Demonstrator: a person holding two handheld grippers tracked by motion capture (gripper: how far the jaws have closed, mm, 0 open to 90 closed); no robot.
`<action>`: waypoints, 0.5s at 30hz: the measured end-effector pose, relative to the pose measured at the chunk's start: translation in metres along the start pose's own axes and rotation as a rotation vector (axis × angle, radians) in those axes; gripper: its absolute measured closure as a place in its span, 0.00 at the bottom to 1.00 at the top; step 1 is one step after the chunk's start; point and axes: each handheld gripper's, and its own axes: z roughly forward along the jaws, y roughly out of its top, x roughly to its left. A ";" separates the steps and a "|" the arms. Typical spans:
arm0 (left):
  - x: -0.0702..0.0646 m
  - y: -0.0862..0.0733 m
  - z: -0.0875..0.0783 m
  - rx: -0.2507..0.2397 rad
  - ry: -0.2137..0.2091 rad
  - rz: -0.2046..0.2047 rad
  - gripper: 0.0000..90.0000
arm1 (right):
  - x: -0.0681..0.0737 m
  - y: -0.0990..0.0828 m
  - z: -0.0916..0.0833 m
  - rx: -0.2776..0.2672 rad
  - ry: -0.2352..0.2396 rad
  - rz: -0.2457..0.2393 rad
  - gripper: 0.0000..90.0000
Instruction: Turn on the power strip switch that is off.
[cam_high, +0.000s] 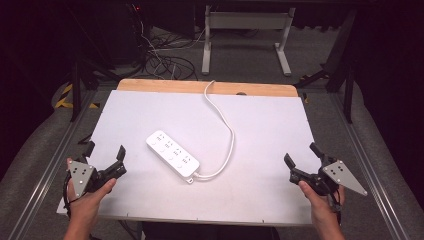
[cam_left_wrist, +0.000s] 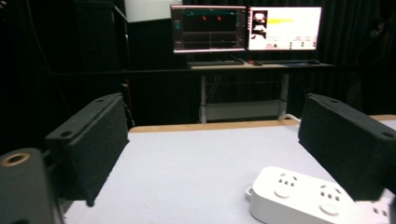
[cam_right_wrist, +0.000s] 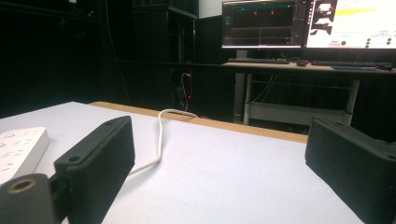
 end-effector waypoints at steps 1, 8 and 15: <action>0.000 0.000 0.000 -0.008 0.002 -0.008 0.12 | 0.000 0.000 0.000 0.001 -0.001 0.001 0.10; -0.001 0.001 0.004 -0.016 0.008 -0.015 0.20 | -0.001 0.000 -0.004 0.000 -0.009 -0.002 0.10; -0.002 0.003 0.007 -0.023 -0.002 -0.028 0.54 | -0.003 0.000 -0.009 0.002 -0.020 0.008 0.10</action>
